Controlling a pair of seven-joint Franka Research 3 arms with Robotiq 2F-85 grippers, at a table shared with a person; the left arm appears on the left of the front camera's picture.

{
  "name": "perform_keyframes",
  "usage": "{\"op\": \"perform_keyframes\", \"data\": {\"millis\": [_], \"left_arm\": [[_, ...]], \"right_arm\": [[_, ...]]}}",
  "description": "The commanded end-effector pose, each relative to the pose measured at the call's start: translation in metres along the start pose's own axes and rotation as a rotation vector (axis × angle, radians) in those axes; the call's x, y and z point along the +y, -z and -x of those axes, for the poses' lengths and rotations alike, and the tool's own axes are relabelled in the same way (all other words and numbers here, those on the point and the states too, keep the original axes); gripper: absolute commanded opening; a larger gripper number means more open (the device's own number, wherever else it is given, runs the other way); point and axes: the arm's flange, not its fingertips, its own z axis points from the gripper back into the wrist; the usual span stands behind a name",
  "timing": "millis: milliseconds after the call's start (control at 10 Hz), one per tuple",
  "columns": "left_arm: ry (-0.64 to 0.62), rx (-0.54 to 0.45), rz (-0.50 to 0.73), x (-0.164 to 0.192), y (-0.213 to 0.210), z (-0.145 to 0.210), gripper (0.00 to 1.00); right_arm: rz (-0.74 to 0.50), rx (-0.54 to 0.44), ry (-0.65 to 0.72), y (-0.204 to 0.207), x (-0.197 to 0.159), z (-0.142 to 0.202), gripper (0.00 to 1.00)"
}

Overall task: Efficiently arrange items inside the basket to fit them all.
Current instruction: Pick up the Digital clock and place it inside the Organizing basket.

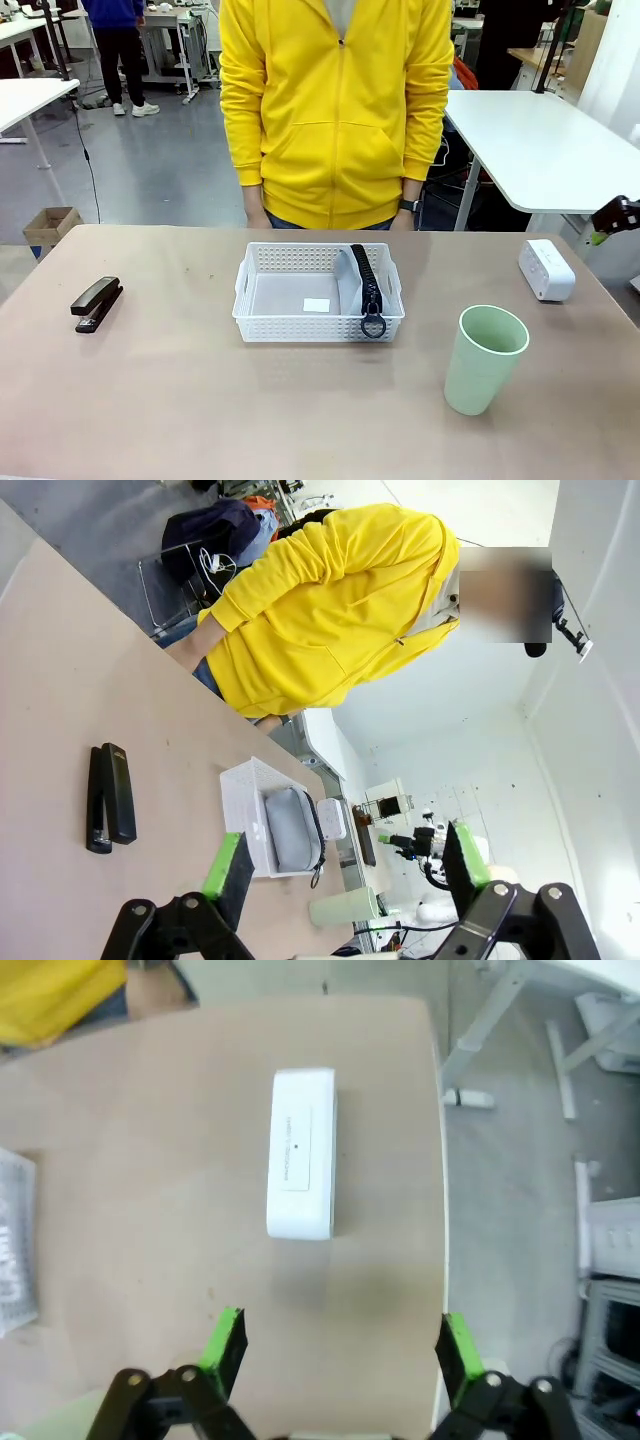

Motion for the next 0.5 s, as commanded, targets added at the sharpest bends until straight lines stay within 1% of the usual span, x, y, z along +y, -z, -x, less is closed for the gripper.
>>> {"op": "perform_keyframes", "data": {"millis": [0, 200, 300, 400], "left_arm": [[0.021, -0.013, 0.024, -0.001, 0.000, -0.001, 1.00], [0.021, -0.013, 0.024, -0.001, 0.000, -0.001, 1.00], [0.021, -0.013, 0.024, -0.001, 0.000, -0.001, 1.00], [0.021, -0.013, 0.024, -0.001, 0.000, -0.001, 1.00]], "right_arm": [[0.040, 0.125, -0.078, 0.016, 0.022, -0.057, 1.00], [0.037, 0.190, -0.132, 0.037, 0.040, -0.089, 1.00], [0.034, 0.224, -0.121, 0.048, 0.044, -0.101, 1.00], [-0.001, 0.253, -0.120, 0.060, 0.044, -0.111, 1.00]]}}
